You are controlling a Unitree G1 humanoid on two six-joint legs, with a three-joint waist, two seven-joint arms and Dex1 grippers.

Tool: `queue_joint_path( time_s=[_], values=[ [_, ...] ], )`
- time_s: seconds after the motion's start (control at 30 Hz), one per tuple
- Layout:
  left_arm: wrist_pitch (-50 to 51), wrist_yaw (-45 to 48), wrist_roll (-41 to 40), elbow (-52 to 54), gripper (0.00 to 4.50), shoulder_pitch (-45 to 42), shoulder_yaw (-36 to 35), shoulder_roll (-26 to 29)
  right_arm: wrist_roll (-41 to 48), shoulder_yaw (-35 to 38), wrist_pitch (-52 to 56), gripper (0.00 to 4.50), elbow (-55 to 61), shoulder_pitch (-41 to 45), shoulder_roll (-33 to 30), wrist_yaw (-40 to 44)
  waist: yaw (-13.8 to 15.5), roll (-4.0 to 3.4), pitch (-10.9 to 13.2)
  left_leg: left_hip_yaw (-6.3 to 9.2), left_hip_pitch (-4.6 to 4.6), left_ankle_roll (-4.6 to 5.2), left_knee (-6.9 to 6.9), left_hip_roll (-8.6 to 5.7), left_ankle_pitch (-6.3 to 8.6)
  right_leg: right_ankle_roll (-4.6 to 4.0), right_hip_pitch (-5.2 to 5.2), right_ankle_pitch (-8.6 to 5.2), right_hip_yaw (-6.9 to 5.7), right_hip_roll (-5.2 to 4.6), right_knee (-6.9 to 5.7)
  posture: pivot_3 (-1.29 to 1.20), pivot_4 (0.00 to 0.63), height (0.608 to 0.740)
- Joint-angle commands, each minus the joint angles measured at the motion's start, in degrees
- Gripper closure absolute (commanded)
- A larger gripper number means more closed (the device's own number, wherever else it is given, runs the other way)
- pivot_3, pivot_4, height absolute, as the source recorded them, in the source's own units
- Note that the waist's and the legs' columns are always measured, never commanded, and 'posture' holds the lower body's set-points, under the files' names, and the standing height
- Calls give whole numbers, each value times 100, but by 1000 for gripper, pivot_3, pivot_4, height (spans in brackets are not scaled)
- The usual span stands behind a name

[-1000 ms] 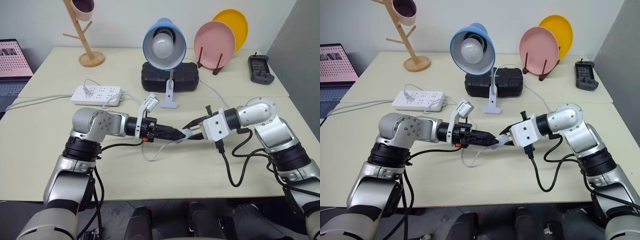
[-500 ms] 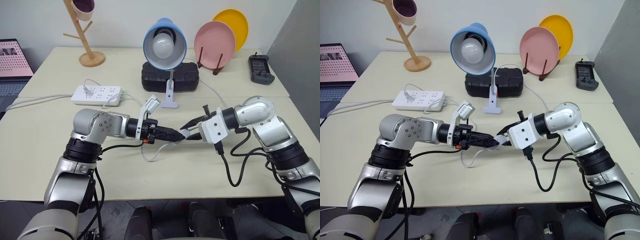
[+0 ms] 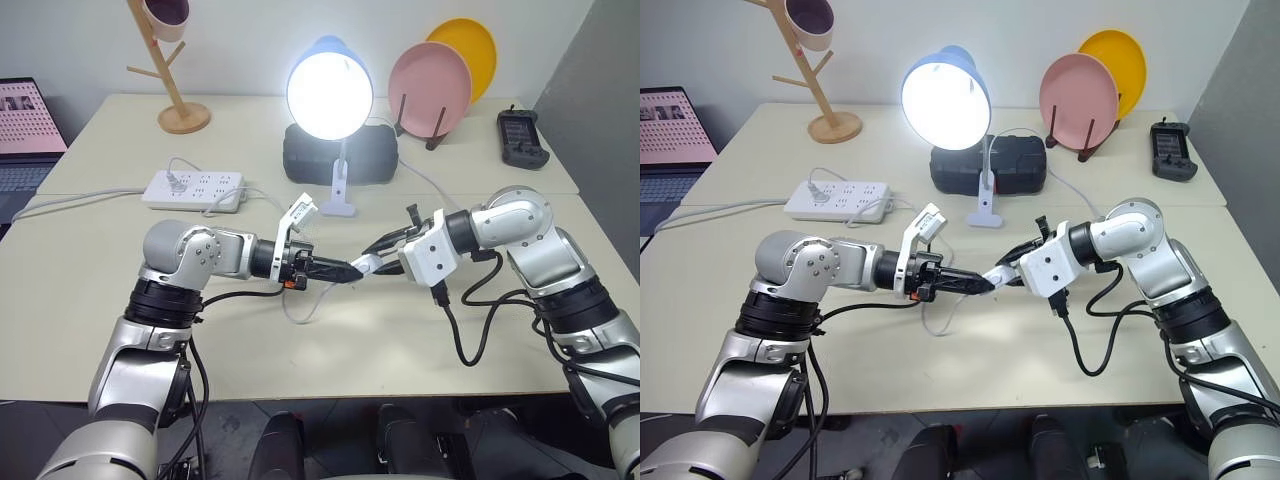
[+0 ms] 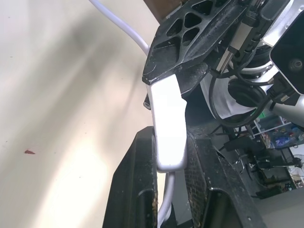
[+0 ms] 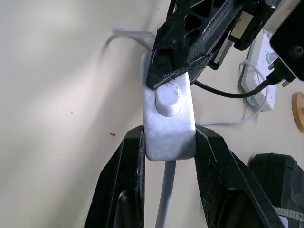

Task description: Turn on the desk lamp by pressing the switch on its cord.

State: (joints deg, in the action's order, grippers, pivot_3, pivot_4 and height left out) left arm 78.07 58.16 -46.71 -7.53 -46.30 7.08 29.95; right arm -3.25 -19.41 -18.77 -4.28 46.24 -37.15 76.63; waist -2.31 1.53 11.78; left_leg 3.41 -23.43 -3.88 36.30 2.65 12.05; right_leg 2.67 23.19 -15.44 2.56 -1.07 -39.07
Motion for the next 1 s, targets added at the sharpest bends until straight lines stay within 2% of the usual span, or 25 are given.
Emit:
queue_joint_path(
  time_s=[0.03, 0.17, 0.27, 0.33, 0.4, 0.6, 0.83, 0.9, 1.0],
  values=[
    [60, 82, -264, 269, 4072, -38, -211, -107, 26, -6, -83, 3400, 114, 75, 14, -75, 0, 0, 0, 0, 0, 0, 0, 0, 0, 0, 0, 0, 0, 0, 0, 0, 150, 740],
    [-82, 122, -221, 362, 4072, -17, -211, -103, 26, -10, -86, 3400, 89, 95, 28, -79, 0, 0, 0, 0, 0, 0, 0, 0, 0, 0, 0, 0, 0, 0, 0, 0, 150, 740],
    [-508, -194, -7, 490, 4072, 27, -332, -256, 28, -6, -84, 3400, 8, 119, 49, -88, 1, 0, 0, 0, 0, 0, 0, 0, 0, 0, 0, 0, 0, 0, 0, 0, 150, 740],
    [-355, -167, -235, 409, 3371, -8, -559, -330, 23, -10, -84, 3400, -24, 123, 60, -97, 17, 0, 0, 0, 0, 0, 0, 0, 0, -1, 0, 0, 0, -1, 0, 0, 150, 740],
    [-203, -81, -392, 460, 3163, -22, -649, -300, 28, -21, -83, 3400, -80, 132, 69, -108, 13, 0, 0, 0, 0, -1, 0, -1, 0, -1, 0, 0, 0, -2, 0, 0, 150, 740],
    [202, -18, -690, 476, 1908, -230, -1013, -54, -15, -24, -197, 3400, -326, 173, 102, -127, 3, 0, 0, 0, 0, -1, -2, 0, 0, 0, 1, 0, 0, -1, 0, 0, 150, 740],
    [-409, 314, -346, 888, 560, 14, -1013, 957, -72, -41, -227, 3400, -958, 170, 62, -168, -32, 0, 0, -3, 6, -2, -14, 1, -1, -1, 1, 0, 3, -2, 3, 0, 150, 740],
    [-977, 502, -81, 1326, 128, 292, -1042, 1488, -8, -30, 48, 3400, -1262, 176, 172, -196, -50, -1, 1, -2, 7, -3, -19, 1, -2, -2, 2, -1, 2, -1, 3, 0, 150, 740],
    [-2132, 859, 601, 2054, 33, 884, -764, 2156, -109, -76, 105, 3400, -1792, 284, 316, -289, -77, -1, 1, -5, 6, -4, -24, 3, -2, -5, 4, -2, 3, -2, 5, 0, 150, 740]
  ],
)
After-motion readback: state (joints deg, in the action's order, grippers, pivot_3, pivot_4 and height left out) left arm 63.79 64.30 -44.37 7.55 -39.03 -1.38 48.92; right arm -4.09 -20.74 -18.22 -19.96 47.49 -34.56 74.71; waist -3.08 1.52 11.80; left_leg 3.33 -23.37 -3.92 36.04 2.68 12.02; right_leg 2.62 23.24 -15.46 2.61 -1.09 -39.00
